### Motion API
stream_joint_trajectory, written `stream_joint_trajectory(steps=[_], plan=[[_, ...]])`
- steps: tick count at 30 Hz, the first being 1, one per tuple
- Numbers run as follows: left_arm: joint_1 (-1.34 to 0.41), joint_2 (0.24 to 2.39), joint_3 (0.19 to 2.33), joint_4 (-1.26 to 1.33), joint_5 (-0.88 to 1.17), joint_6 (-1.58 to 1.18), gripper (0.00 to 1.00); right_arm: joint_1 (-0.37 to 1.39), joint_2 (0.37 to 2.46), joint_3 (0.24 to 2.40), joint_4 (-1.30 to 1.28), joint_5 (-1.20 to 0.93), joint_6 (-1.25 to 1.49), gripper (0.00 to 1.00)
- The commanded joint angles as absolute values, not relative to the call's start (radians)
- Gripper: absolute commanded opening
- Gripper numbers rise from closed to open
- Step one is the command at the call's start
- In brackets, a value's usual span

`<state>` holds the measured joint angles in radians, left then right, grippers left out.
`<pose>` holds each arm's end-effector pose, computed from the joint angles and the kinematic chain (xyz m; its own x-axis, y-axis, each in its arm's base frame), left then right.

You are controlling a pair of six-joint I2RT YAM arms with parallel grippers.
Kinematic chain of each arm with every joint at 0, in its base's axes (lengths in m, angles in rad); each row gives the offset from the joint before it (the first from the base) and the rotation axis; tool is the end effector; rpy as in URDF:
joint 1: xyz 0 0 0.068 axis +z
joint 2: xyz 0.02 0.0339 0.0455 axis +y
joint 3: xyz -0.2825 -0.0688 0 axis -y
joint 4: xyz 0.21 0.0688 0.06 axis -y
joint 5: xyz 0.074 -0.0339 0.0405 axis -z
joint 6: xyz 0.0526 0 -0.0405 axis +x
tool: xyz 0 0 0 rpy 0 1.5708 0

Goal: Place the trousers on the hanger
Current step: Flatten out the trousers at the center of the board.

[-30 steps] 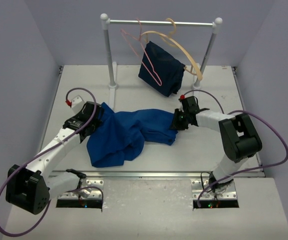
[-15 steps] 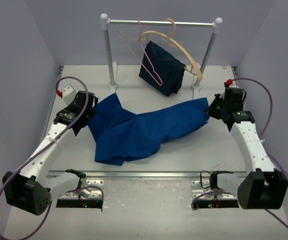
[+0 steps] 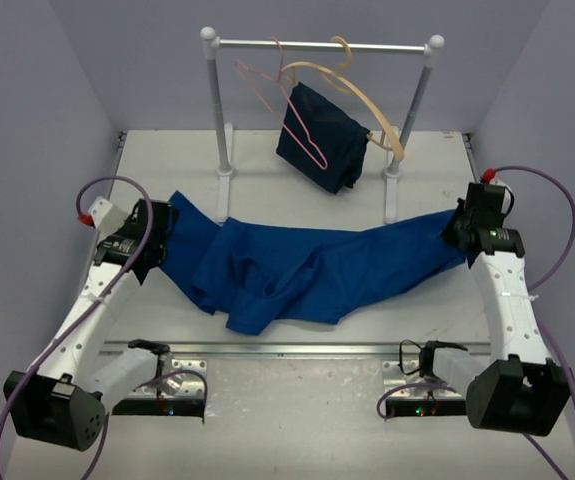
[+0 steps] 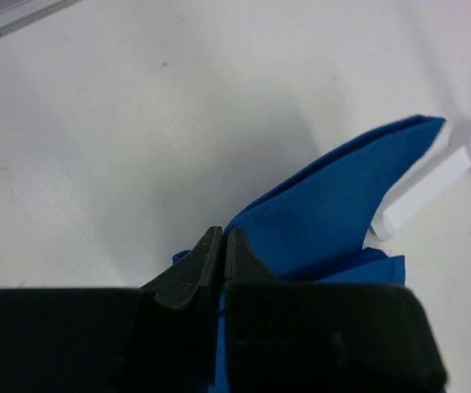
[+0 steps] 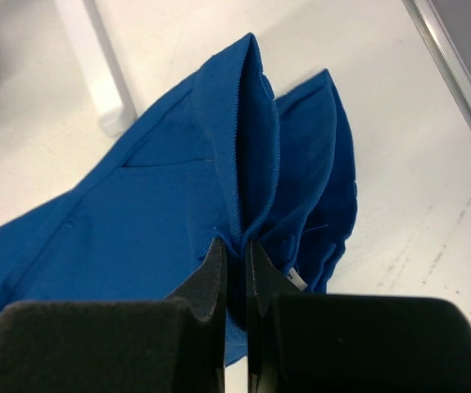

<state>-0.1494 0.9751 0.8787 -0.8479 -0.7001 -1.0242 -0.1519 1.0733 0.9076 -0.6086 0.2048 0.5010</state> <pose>0.1467 0.0122 0.2943 -0.1945 -0.6314 -0.7506 -0.8193 0.5253 -0.2296 0.1881 -0.0396 0.2985 -0.4660 0.5471 -0.6953 0.5880 0.7788 0.2186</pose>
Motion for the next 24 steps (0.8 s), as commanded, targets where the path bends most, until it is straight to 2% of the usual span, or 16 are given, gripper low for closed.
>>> stream_joint_trajectory(steps=[1,4,6,8,9,10,11,13,17,19,21,24], plan=[[-0.077,0.902,0.827,-0.879,-0.755,-1.176,0.0,-0.173,1.063,0.891,-0.598,0.276,0.538,0.0],[-0.001,0.853,0.787,-0.89,-0.758,-1.203,0.02,-0.183,1.06,0.91,-0.597,0.235,0.531,0.0],[0.037,0.823,0.761,-0.887,-0.754,-1.21,0.09,-0.183,1.066,0.919,-0.598,0.201,0.524,0.04],[0.05,0.797,0.737,-0.868,-0.748,-1.195,0.2,-0.183,1.067,0.922,-0.598,0.182,0.52,0.28],[0.051,0.788,0.728,-0.86,-0.747,-1.192,0.27,-0.183,1.064,0.924,-0.598,0.176,0.52,0.33],[0.051,0.779,0.724,-0.864,-0.75,-1.194,0.47,-0.183,1.056,0.927,-0.597,0.163,0.523,0.6],[0.052,0.774,0.727,-0.876,-0.759,-1.195,0.69,-0.183,1.044,0.931,-0.592,0.132,0.525,0.81],[0.052,0.768,0.747,-0.905,-0.781,-1.195,1.0,-0.182,1.02,0.941,-0.578,0.033,0.52,0.83],[0.052,0.731,0.826,-0.944,-0.821,-1.186,1.0,-0.117,1.026,0.953,-0.542,-0.224,0.504,0.86],[0.054,0.694,0.802,-0.783,-0.679,-0.99,1.0,0.055,1.072,0.963,-0.542,-0.248,0.477,0.85],[0.052,0.726,0.734,-0.604,-0.43,-0.913,1.0,0.24,1.181,0.96,-0.544,-0.158,0.464,0.85],[0.051,0.887,0.66,-0.486,-0.215,-0.922,1.0,0.314,1.305,0.885,-0.431,-0.181,0.534,0.84]])
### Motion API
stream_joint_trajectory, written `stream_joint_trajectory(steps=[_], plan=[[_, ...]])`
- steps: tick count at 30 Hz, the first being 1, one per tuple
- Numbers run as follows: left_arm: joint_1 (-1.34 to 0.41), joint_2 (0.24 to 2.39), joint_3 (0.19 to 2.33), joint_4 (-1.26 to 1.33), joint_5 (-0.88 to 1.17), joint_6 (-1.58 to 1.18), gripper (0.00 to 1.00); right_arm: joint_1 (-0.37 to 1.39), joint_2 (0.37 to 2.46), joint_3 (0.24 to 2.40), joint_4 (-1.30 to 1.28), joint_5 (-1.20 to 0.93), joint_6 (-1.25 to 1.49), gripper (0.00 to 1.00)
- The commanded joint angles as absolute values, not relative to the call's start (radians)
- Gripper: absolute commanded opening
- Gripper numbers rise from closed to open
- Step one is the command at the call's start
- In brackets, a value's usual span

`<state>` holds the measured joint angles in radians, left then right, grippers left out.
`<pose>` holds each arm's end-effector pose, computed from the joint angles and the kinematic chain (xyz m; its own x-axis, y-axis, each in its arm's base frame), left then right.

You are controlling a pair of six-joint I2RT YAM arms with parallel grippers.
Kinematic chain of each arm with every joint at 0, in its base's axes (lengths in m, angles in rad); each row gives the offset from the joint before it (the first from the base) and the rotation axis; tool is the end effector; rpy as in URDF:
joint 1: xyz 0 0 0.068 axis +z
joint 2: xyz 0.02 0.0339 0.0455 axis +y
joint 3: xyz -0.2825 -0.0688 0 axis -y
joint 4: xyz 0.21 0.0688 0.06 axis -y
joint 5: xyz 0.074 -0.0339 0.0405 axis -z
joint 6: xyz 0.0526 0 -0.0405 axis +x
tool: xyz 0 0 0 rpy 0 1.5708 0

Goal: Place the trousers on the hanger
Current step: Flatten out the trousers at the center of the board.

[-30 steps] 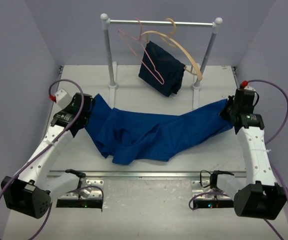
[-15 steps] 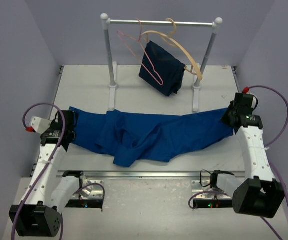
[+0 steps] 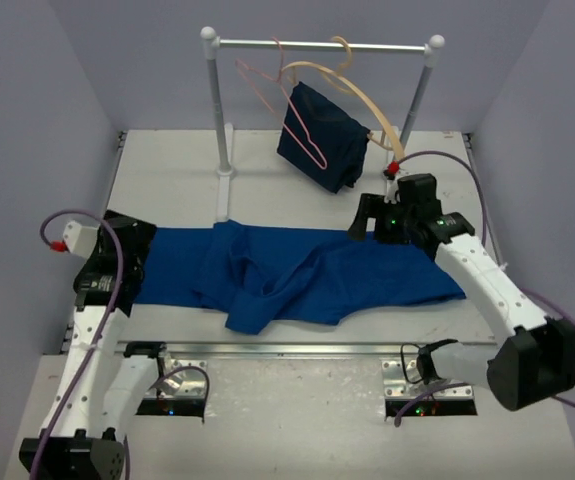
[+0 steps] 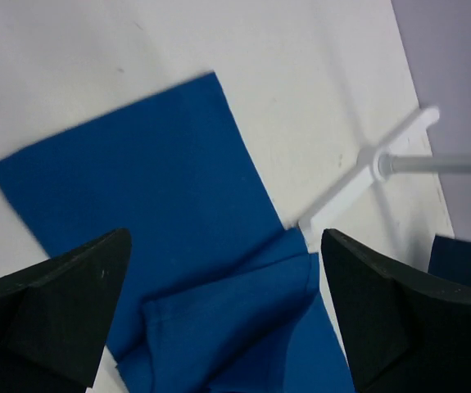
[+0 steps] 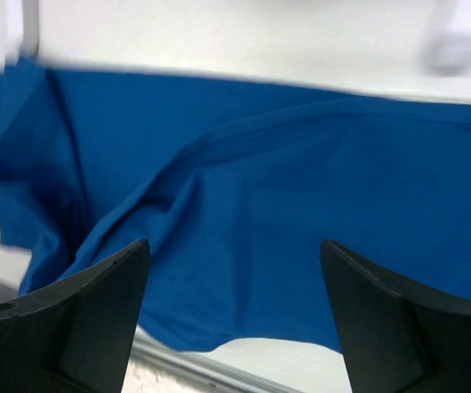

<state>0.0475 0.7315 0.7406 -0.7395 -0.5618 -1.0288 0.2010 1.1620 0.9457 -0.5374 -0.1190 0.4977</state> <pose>0.1060 0.0331 0.2850 0.0302 -0.7244 -0.6887 -0.7961 0.3992 -0.4548 0.2121 0.0496 0.2999 -0.7244 0.3362 -0.6019 0.0714 0.9049 0.4195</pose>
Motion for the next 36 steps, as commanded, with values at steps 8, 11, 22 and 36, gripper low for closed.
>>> stream_joint_trajectory(steps=[8,11,22,36], plan=[[0.049,1.37,0.715,-0.524,-0.123,-0.909,1.0,0.318,1.496,0.741,-0.33,-0.167,0.663,0.88],[0.049,1.472,0.752,-0.59,-0.201,-0.972,1.0,0.305,1.595,0.756,-0.397,-0.075,0.718,0.94],[0.18,1.594,0.798,-0.789,-0.46,-1.225,1.0,-0.059,1.578,0.634,-0.414,-0.046,0.798,0.93],[0.207,1.469,0.926,-0.729,-0.41,-0.982,1.0,-0.152,1.479,0.773,-0.427,-0.25,0.641,0.92]])
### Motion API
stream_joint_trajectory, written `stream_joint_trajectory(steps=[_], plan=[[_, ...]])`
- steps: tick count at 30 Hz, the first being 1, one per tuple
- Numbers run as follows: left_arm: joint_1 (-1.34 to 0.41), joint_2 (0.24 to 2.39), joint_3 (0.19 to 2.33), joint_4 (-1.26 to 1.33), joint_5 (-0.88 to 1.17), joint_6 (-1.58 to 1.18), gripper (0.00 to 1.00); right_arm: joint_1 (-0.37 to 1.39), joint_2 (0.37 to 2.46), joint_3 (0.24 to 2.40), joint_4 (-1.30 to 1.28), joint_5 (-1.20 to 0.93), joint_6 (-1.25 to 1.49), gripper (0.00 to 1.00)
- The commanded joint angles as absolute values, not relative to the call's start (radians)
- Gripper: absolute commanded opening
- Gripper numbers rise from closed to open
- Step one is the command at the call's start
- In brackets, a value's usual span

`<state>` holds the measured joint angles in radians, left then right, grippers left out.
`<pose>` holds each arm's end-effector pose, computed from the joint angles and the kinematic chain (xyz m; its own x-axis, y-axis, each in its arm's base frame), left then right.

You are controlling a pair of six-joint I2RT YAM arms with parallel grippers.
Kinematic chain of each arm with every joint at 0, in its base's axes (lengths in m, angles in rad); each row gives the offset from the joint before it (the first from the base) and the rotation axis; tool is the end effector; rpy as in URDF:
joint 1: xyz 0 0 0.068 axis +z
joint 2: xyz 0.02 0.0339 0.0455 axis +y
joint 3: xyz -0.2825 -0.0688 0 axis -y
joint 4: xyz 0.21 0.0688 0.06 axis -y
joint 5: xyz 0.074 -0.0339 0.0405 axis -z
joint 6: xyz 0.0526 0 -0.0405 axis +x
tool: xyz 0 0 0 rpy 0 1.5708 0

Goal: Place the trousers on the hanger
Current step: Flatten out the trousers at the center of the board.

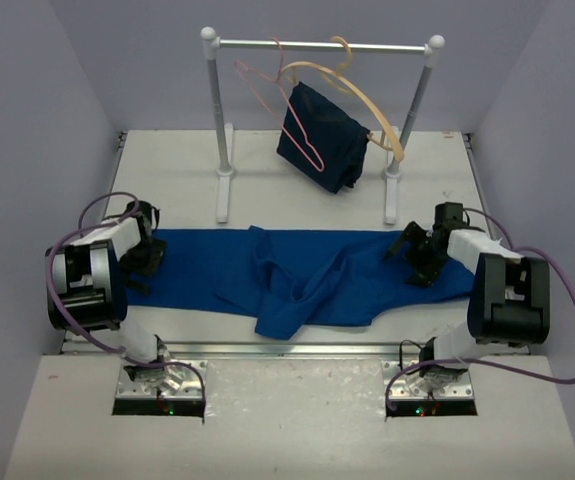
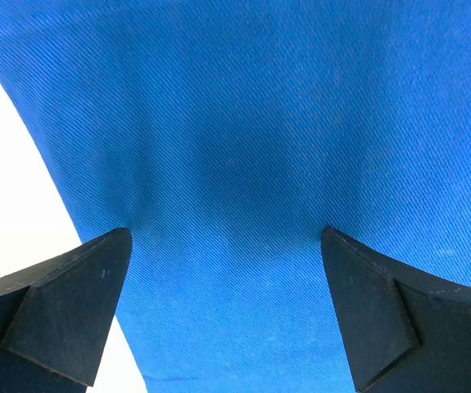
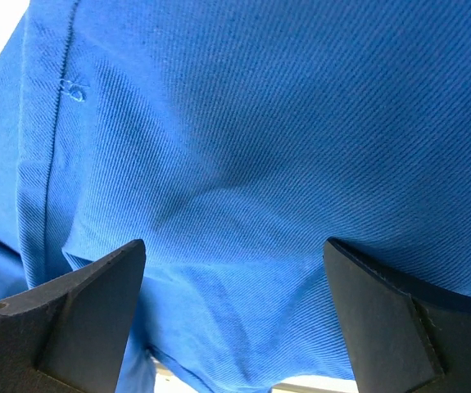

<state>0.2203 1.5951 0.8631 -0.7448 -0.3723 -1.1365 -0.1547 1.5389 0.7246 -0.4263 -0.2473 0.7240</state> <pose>0.2249 0.0700 0.1777 -0.1939 -0.9094 -0.3680 -0.9810 0.1820 0.0672 0.2384 -0.0241 0.1661 -0.6532 0.7519 -0.0895 0.6723 0.6303 0.3882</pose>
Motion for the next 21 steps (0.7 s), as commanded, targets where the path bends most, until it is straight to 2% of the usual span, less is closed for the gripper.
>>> stream_joint_trajectory(steps=[1,5,9,14,21], plan=[[0.192,1.465,0.94,-0.731,-0.41,-0.977,1.0,-0.148,1.462,0.784,-0.428,-0.252,0.634,0.92],[0.034,1.259,0.953,-0.649,-0.373,-0.84,1.0,-0.069,1.359,0.864,-0.474,-0.262,0.579,0.93],[-0.097,1.082,0.831,-0.417,-0.084,-0.716,0.96,0.011,1.274,0.935,-0.549,-0.192,0.529,0.94],[-0.125,1.092,0.694,-0.362,0.074,-0.681,0.76,0.026,1.144,0.917,-0.557,-0.293,0.51,0.99],[-0.219,1.257,0.693,-0.353,0.094,-0.637,0.73,0.026,1.036,0.894,-0.537,-0.44,0.5,0.99]])
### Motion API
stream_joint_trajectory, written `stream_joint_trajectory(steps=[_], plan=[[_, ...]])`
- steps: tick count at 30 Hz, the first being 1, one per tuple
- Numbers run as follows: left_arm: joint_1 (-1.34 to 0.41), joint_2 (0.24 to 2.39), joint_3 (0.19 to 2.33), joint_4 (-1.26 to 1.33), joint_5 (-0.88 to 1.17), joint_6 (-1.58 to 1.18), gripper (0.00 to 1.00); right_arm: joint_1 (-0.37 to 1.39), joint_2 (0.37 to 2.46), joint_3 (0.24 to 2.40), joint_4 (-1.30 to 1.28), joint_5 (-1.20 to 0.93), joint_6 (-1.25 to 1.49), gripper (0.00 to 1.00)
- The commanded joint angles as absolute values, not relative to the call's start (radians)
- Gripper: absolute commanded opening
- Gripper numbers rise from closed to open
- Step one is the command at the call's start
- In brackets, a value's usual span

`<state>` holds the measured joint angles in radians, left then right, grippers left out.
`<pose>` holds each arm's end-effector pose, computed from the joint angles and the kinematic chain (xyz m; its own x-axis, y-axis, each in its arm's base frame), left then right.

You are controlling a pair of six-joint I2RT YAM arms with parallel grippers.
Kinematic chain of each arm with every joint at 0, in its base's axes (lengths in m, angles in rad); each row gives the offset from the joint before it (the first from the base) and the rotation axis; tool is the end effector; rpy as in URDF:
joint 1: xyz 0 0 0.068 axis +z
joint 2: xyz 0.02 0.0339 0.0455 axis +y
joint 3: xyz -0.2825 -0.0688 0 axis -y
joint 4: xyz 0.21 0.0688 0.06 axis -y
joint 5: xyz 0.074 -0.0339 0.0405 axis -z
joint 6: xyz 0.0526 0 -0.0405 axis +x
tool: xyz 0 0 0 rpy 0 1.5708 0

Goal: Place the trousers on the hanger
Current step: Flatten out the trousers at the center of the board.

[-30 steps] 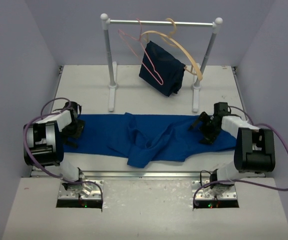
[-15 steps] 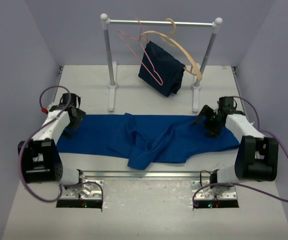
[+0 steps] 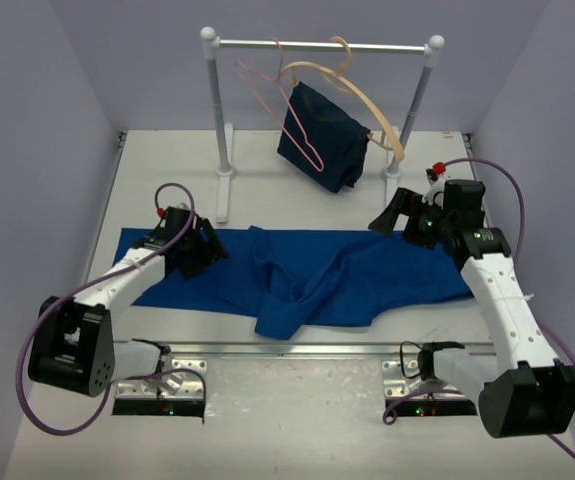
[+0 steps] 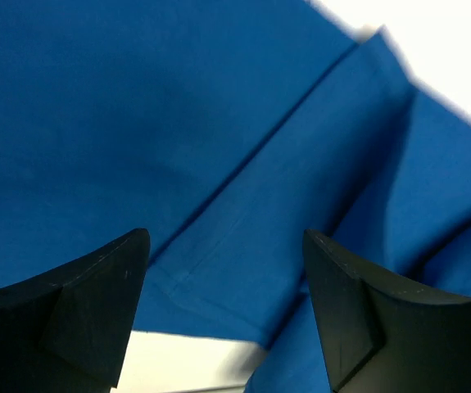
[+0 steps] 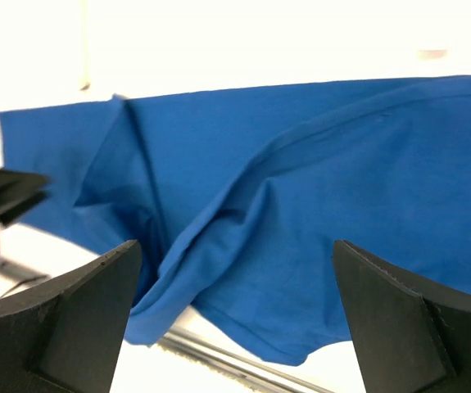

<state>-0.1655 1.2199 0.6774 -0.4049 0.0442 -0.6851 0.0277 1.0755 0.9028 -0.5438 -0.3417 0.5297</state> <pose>0.2044 -0.0365 0.2190 -0.7404 -0.5172 -0.4294 -0.3596 0.8444 -0.3972 0.1955 0.0231 0.3039 -0.7073 0.4566 -0.5396 0.0912 0.8159 0.5709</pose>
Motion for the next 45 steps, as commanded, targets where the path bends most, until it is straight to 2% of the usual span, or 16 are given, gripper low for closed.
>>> stream_joint_trajectory(steps=[1,13,15,18,22,27,31,32,34,36,45], plan=[[-0.222,1.279,0.692,-0.346,0.096,-0.632,0.73,0.026,1.029,0.892,-0.537,-0.443,0.496,0.99],[-0.261,1.457,0.67,-0.318,0.011,-0.602,0.65,0.026,1.025,0.841,-0.496,-0.505,0.486,0.99],[-0.271,1.485,0.673,-0.303,0.027,-0.589,0.53,0.025,1.027,0.838,-0.486,-0.51,0.49,0.99],[-0.305,1.513,0.686,-0.295,0.039,-0.582,0.45,0.026,1.03,0.833,-0.476,-0.514,0.494,0.99],[-0.333,1.53,0.701,-0.294,0.029,-0.584,0.28,0.026,1.042,0.825,-0.466,-0.515,0.498,0.99],[-0.334,1.521,0.738,-0.331,-0.011,-0.578,0.0,0.026,1.065,0.801,-0.453,-0.507,0.499,0.99],[-0.334,1.494,0.78,-0.397,-0.093,-0.577,0.0,0.026,1.083,0.788,-0.446,-0.508,0.5,0.99],[-0.334,1.485,0.794,-0.416,-0.116,-0.575,0.07,0.026,1.086,0.788,-0.446,-0.512,0.5,0.99],[-0.334,1.477,0.81,-0.433,-0.149,-0.573,0.29,0.026,1.092,0.79,-0.445,-0.516,0.5,0.99],[-0.334,1.479,0.814,-0.446,-0.173,-0.576,0.38,0.026,1.091,0.791,-0.445,-0.516,0.502,0.99],[-0.366,1.507,0.794,-0.473,-0.265,-0.601,0.38,0.026,1.09,0.804,-0.451,-0.513,0.499,0.99]])
